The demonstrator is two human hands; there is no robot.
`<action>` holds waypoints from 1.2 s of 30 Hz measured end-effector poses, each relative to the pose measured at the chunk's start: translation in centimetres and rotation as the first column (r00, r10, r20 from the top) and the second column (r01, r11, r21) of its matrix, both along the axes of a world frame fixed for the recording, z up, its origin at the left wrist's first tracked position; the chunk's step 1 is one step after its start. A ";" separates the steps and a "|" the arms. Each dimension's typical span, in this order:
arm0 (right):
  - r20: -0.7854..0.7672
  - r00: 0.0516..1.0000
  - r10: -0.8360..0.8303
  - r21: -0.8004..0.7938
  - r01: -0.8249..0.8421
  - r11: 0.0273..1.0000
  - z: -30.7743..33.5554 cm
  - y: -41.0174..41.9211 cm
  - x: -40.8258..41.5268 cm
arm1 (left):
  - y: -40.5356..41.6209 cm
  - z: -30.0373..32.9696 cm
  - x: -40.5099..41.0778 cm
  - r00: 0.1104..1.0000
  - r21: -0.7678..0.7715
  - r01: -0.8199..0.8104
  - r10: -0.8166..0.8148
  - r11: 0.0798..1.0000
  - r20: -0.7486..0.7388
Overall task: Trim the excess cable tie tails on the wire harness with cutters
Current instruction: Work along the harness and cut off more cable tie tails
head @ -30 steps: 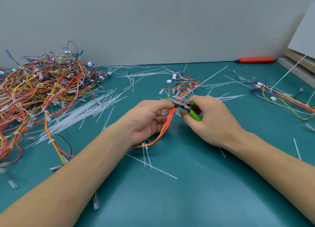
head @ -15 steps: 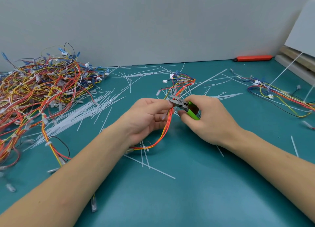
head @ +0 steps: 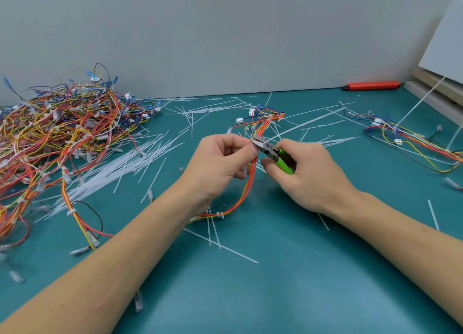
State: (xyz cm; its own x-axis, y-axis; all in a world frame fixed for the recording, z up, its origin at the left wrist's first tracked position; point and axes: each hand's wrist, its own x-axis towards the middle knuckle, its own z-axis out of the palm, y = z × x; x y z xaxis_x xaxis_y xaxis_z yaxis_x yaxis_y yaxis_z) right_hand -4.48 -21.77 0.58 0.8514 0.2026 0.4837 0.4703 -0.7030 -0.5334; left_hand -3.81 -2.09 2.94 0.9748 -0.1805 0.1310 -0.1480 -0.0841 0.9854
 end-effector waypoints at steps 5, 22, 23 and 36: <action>-0.023 0.999 -0.047 -0.035 0.046 0.998 0.0 0.0 -0.1 | -0.1 0.2 -0.1 1.000 -0.006 0.007 -0.007 1.000 0.015; -0.008 0.998 -0.059 -0.068 0.058 0.996 -0.3 0.1 0.1 | -0.2 0.0 -0.1 0.999 0.005 -0.029 0.029 1.000 0.024; -0.017 0.998 -0.060 -0.070 0.059 0.996 -0.3 0.1 0.1 | -0.2 0.0 -0.1 0.999 -0.001 -0.027 0.027 1.000 0.022; -0.008 1.000 -0.029 -0.030 0.029 0.999 -0.1 0.1 0.2 | -0.2 0.1 -0.3 0.999 0.011 -0.042 0.042 0.999 0.003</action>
State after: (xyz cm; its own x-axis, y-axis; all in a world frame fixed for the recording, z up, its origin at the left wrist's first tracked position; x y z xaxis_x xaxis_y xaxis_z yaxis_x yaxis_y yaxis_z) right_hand -4.26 -21.72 0.45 0.8610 0.1921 0.4710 0.4454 -0.7320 -0.5156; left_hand -4.09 -2.26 3.05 0.9812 -0.1408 0.1322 -0.1471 -0.1011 0.9839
